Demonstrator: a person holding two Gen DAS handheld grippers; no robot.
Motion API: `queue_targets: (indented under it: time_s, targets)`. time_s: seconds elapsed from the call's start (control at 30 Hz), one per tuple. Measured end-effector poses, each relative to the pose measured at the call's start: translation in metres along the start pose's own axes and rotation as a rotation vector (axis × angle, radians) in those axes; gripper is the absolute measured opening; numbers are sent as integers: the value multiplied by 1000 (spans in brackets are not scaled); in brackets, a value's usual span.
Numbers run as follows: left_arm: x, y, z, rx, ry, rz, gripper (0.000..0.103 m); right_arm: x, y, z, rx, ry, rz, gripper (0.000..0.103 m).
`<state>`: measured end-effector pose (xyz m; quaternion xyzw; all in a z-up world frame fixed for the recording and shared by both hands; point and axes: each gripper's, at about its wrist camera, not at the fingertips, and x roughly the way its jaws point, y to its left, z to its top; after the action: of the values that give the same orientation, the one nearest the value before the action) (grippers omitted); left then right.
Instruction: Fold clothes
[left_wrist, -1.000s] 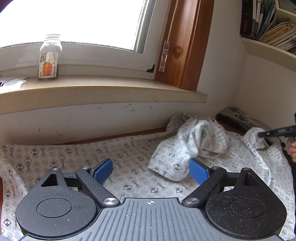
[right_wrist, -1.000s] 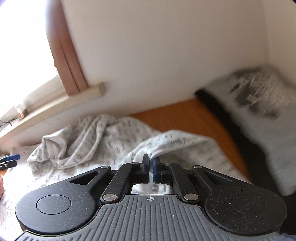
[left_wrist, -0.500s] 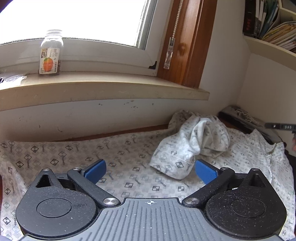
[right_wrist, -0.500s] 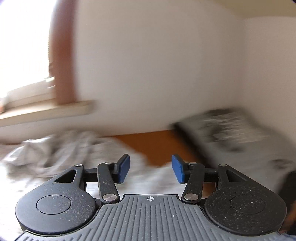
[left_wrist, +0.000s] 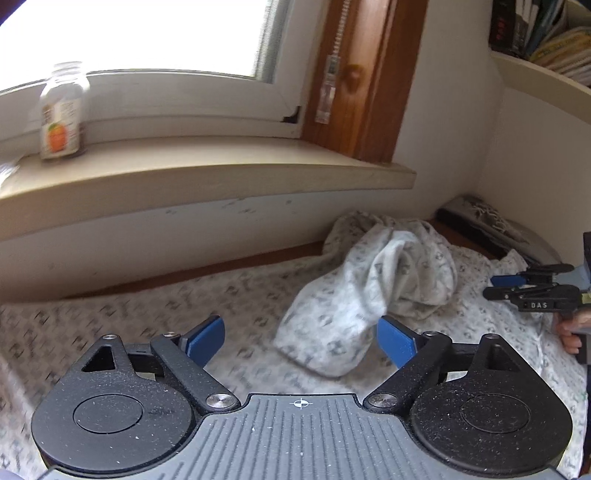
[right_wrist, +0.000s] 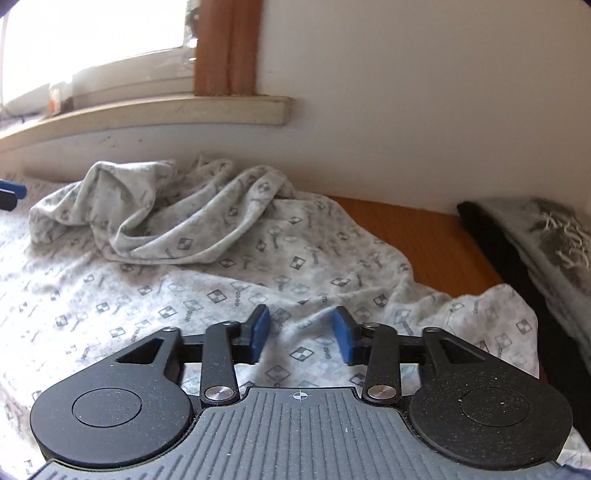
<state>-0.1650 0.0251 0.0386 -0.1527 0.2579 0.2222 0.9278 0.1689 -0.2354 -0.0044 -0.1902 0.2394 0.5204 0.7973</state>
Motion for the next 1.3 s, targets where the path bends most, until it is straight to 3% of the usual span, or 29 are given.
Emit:
queue_targets:
  time_s: [0.17, 0.27, 0.33, 0.37, 0.47, 0.57, 0.67, 0.77, 0.83, 0.9, 1.0, 1.13, 1.3]
  targets:
    - [34, -15, 3, 48, 78, 1, 89, -1, -12, -3, 77, 4, 56, 49]
    - [41, -10, 5, 22, 82, -13, 63, -1, -12, -3, 74, 5, 67, 52]
    - [34, -4, 11, 9, 68, -27, 37, -2, -11, -3, 67, 6, 66, 53]
    - [31, 0, 15, 4, 60, -34, 16, -3, -10, -3, 62, 7, 64, 53]
    - [-3, 10, 32, 19, -34, 12, 13, -2, -10, -3, 63, 7, 64, 53]
    - [-58, 25, 51, 47, -115, 53, 12, -2, -10, -2, 62, 7, 65, 53]
    - [-115, 44, 60, 72, -177, 143, 12, -2, -11, -2, 63, 7, 68, 54]
    - [-152, 62, 56, 58, -132, 192, 13, -1, -10, -2, 58, 8, 67, 55]
    - [-157, 77, 42, 48, -37, 209, 25, -1, -10, -2, 55, 8, 64, 55]
    - [-157, 91, 23, 38, 15, 290, 38, -1, -10, -1, 56, 8, 65, 55]
    - [-157, 109, 0, 2, 37, 360, 43, -1, -10, -1, 56, 8, 65, 55]
    - [-145, 102, -5, -15, 28, 323, 50, 0, -10, -1, 55, 7, 62, 56]
    - [-100, 51, 5, 58, 33, 220, 61, 1, -9, -1, 55, 7, 54, 58]
